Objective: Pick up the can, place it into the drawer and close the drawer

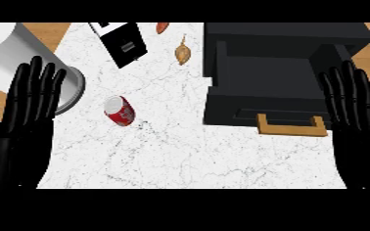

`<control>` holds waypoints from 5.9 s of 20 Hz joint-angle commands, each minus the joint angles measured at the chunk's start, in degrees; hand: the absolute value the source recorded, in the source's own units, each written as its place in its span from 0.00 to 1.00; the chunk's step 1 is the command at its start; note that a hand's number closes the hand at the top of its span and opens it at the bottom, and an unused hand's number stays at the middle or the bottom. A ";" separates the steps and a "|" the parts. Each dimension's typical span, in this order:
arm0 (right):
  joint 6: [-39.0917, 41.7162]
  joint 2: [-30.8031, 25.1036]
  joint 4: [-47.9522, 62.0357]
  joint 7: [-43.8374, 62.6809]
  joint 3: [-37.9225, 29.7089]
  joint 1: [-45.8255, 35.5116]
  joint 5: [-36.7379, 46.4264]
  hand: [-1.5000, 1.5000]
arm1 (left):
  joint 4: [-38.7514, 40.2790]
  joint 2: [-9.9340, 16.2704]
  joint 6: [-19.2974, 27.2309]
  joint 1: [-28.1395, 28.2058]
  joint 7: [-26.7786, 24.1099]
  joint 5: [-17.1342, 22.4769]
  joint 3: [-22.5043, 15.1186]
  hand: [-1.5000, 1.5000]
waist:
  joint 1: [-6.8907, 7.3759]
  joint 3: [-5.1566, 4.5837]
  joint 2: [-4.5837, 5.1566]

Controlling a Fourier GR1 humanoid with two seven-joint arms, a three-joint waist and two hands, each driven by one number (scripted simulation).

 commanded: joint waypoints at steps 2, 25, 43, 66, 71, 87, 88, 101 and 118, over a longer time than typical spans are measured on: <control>0.22 1.12 -0.45 1.86 3.09 -1.45 0.51 0.00 | 5.64 4.50 -10.31 -4.73 -3.73 10.84 2.12 0.00 | -2.80 -0.09 1.75; 4.12 -1.13 -2.29 6.00 -14.91 17.27 -11.56 0.00 | 40.79 37.72 -59.90 -12.03 4.16 45.97 14.91 0.00 | -2.75 0.07 1.50; 15.40 -4.40 -4.88 6.39 -28.98 24.45 -24.56 0.00 | 49.91 37.14 -52.32 -18.43 20.36 63.75 6.48 0.00 | -2.81 0.07 1.42; 23.88 -0.65 -1.95 5.65 -35.17 23.64 -25.06 0.00 | 65.77 19.63 -51.16 -26.00 4.39 27.37 8.70 0.00 | -3.40 0.00 1.73; 24.57 -0.38 -2.55 6.51 -36.30 23.06 -25.88 0.00 | 69.74 18.76 -51.01 -22.04 -8.77 16.28 9.39 0.00 | -3.21 -0.02 1.73; 30.40 2.87 -1.53 3.77 -38.23 24.56 -24.96 0.00 | 96.39 23.13 -49.96 -30.06 -33.46 -0.25 7.21 0.00 | -4.45 -0.10 2.12; 26.67 -2.30 -5.55 12.09 -40.41 22.35 -32.04 0.00 | 97.17 20.77 -47.02 -31.27 -33.72 -1.30 6.51 0.00 | -4.37 -0.15 2.09; 30.63 2.84 -6.80 8.97 -39.85 26.32 -30.21 0.00 | 106.48 17.39 -46.02 -33.54 -36.96 -3.01 5.59 0.00 | -4.89 -0.16 2.14; 29.10 4.17 -8.43 11.92 -39.73 25.15 -29.79 0.00 | 106.77 13.60 -55.44 -37.43 -31.82 0.42 7.10 1.00 | -3.87 -0.08 1.86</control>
